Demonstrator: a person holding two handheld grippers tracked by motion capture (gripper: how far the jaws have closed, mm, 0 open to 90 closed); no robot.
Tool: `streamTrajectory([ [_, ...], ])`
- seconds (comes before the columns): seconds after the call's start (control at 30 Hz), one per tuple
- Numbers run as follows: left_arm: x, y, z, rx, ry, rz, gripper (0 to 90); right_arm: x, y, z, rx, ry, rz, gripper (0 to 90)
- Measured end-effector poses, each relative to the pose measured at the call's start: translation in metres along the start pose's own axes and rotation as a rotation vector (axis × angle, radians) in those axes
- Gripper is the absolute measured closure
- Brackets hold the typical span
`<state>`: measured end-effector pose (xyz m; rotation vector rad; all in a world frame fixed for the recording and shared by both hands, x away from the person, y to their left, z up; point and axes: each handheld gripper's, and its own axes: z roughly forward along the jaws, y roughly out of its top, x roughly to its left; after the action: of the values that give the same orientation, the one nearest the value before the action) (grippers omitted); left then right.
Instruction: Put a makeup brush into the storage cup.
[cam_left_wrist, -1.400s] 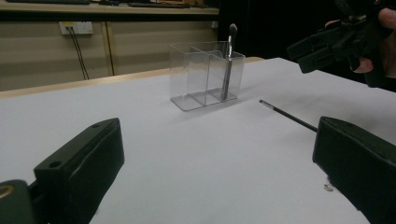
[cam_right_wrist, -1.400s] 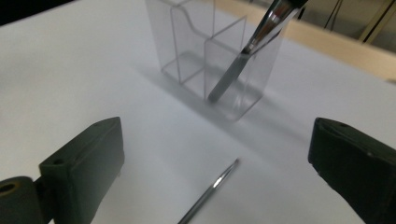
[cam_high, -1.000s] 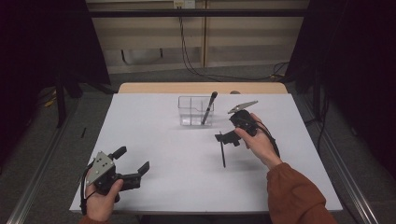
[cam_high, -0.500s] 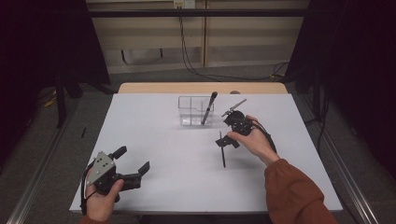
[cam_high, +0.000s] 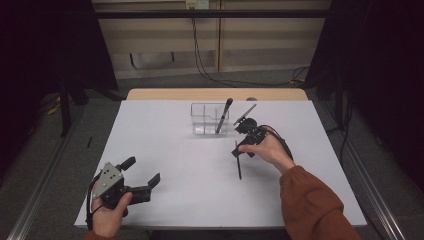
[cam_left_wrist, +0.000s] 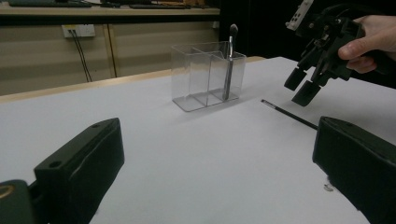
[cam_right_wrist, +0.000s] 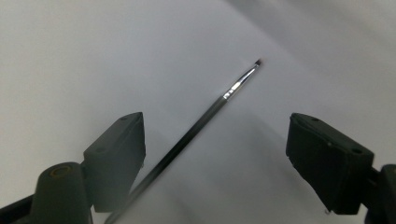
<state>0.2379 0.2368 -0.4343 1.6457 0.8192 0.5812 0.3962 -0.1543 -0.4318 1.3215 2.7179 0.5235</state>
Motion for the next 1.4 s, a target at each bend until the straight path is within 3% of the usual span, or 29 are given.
streamTrajectory([
  [0.5, 0.001, 0.0, 0.0, 0.003, 0.004, 0.002, 2.2, 0.003, 0.011, 0.015, 0.123, 0.018, 0.057, 45.2],
  [0.77, 0.001, -0.001, 0.0, 0.007, 0.004, 0.005, 2.2, 0.004, 0.012, 0.022, 0.15, 0.019, 0.061, 47.2],
  [1.0, 0.001, 0.0, 0.0, 0.003, -0.002, 0.008, 2.2, 0.006, 0.013, 0.025, 0.16, -0.001, 0.066, 50.5],
  [1.2, -0.001, -0.001, 0.001, 0.011, -0.003, 0.013, 2.2, 0.015, 0.014, 0.028, 0.176, -0.073, 0.044, 53.0],
  [1.4, 0.0, -0.001, 0.0, 0.009, -0.001, 0.011, 2.2, 0.018, 0.02, 0.028, 0.216, -0.078, 0.058, 60.3],
])
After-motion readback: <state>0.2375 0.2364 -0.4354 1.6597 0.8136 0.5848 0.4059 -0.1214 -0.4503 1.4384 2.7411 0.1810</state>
